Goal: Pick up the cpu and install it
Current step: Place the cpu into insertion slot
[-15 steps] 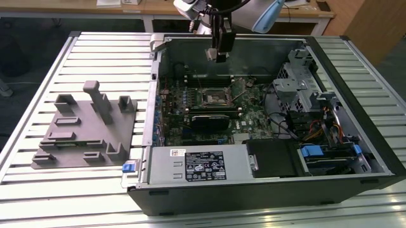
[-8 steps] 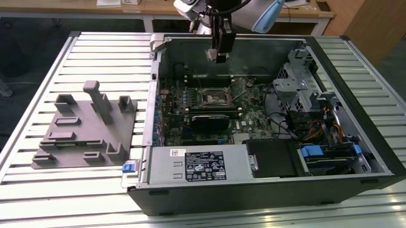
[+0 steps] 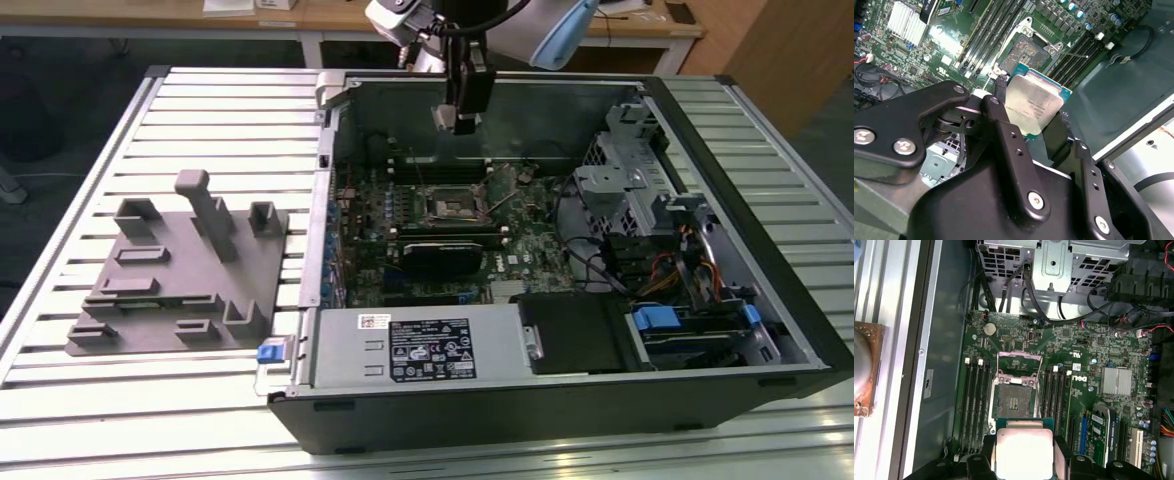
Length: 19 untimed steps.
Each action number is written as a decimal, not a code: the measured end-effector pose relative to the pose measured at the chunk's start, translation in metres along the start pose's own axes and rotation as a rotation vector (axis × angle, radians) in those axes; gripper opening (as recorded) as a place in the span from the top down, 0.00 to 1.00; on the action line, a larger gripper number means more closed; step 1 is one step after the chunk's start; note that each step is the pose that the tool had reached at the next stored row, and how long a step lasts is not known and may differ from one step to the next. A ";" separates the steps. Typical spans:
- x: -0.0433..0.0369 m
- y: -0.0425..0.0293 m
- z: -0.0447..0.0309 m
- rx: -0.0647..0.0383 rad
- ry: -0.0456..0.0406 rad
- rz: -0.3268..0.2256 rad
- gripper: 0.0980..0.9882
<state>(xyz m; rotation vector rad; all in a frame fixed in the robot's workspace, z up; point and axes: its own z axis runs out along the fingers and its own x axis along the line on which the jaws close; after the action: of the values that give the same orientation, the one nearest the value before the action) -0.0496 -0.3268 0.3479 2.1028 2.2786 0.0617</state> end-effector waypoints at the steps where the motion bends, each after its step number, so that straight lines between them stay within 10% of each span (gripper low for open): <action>1: 0.0000 0.0000 0.0003 0.000 -0.0001 0.000 0.50; 19: 0.0000 -0.0004 0.0065 0.000 0.0000 0.000 0.50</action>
<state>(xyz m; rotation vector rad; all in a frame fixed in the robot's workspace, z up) -0.0496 -0.3268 0.3413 2.1027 2.2786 0.0617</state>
